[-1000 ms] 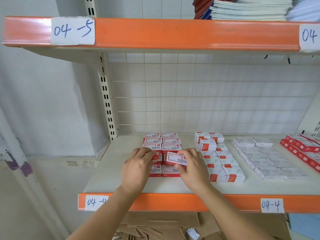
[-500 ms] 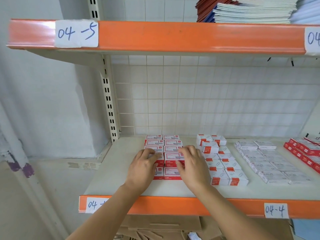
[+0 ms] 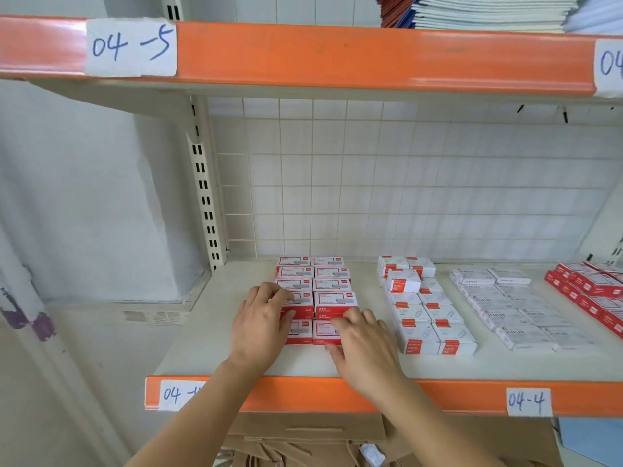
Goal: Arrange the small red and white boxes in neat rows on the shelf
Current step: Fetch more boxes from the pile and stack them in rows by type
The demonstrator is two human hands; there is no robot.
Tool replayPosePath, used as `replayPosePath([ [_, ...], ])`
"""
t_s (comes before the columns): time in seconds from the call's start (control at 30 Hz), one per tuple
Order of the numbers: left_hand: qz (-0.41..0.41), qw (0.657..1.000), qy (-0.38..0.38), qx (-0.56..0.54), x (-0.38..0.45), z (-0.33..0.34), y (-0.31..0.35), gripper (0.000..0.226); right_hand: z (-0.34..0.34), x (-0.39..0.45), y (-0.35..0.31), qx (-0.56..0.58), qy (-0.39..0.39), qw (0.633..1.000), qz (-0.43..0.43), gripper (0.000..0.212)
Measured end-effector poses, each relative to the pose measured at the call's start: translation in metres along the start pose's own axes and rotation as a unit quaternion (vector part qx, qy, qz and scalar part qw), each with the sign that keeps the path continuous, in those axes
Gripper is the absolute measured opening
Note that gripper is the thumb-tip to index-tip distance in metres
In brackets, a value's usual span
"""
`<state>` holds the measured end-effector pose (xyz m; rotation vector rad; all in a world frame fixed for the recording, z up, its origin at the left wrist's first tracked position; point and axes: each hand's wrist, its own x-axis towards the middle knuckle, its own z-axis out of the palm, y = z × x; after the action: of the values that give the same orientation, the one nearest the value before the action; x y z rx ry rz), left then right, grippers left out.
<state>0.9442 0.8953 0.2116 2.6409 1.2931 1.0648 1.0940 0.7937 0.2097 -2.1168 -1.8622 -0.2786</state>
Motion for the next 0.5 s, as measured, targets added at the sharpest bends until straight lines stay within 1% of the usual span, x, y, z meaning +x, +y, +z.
replayPosePath([
  [0.13, -0.004, 1.0, 0.002, -0.007, 0.0, 0.001, 0.0, 0.021, 0.002, -0.005, 0.001, 0.009, 0.001, 1.0, 0.01, 0.036],
  [0.23, -0.005, 1.0, 0.014, -0.024, 0.0, 0.002, 0.0, 0.016, 0.0, -0.009, 0.004, 0.03, -0.004, 0.999, 0.013, 0.03],
  [0.33, -0.016, 0.999, 0.014, -0.046, 0.0, 0.002, -0.001, 0.018, -0.003, -0.012, 0.009, 0.06, -0.01, 0.998, 0.022, 0.027],
  [0.43, -0.033, 0.997, 0.023, -0.062, 0.0, 0.002, -0.003, 0.021, -0.006, -0.011, 0.006, 0.102, 0.032, 0.994, 0.014, 0.026],
  [0.5, -0.042, 0.996, 0.031, -0.074, 0.001, 0.001, -0.003, 0.023, -0.008, -0.006, -0.003, 0.129, 0.067, 0.989, -0.016, 0.027],
])
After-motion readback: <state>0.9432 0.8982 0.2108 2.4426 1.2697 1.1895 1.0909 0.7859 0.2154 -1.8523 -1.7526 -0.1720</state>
